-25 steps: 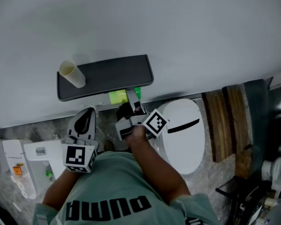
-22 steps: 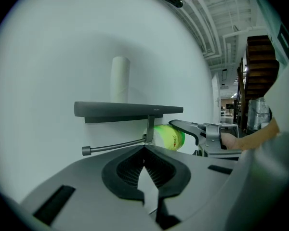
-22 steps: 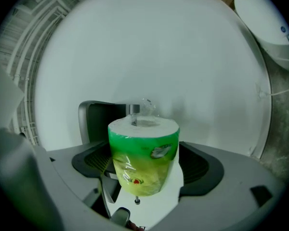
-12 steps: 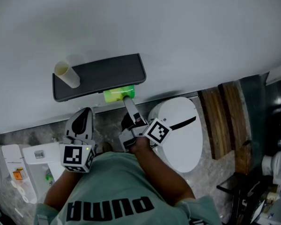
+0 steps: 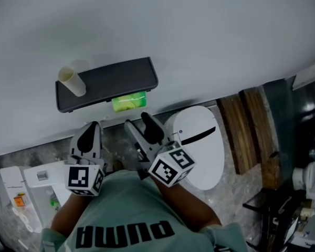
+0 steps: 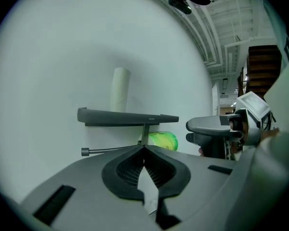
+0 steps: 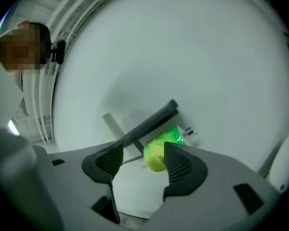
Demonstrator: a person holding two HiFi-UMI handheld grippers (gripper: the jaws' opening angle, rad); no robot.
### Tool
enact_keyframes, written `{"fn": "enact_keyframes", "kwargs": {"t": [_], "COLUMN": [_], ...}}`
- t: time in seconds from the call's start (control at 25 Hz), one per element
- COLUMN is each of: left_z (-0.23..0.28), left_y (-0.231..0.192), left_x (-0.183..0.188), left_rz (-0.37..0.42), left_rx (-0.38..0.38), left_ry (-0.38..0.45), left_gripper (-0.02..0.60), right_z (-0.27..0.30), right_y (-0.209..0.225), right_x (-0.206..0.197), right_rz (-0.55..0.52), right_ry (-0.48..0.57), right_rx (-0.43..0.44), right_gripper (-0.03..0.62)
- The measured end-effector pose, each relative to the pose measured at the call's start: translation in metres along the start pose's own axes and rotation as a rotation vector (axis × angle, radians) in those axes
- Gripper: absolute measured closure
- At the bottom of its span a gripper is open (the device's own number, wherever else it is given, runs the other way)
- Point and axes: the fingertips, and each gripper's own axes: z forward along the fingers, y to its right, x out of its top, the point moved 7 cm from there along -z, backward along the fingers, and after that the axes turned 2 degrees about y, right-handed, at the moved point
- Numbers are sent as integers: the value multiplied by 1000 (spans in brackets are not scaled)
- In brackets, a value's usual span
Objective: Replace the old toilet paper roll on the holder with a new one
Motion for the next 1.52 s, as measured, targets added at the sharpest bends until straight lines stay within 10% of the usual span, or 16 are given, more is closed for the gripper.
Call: {"fn": "enact_keyframes", "kwargs": {"t": [0.32, 1.52], "left_z": [-11, -92], "left_y": [-1, -11], "left_x": [5, -8], "left_rz": [-4, -44], "left_rx": [-15, -124], "left_ry": [26, 59], "left_gripper": [578, 578], "right_z": [-7, -34], "right_y": [-38, -100], "right_x": [5, -40], "right_rz": [-416, -564], "right_ry": [-78, -139], "right_rx": [-66, -233], "right_gripper": [589, 591]}}
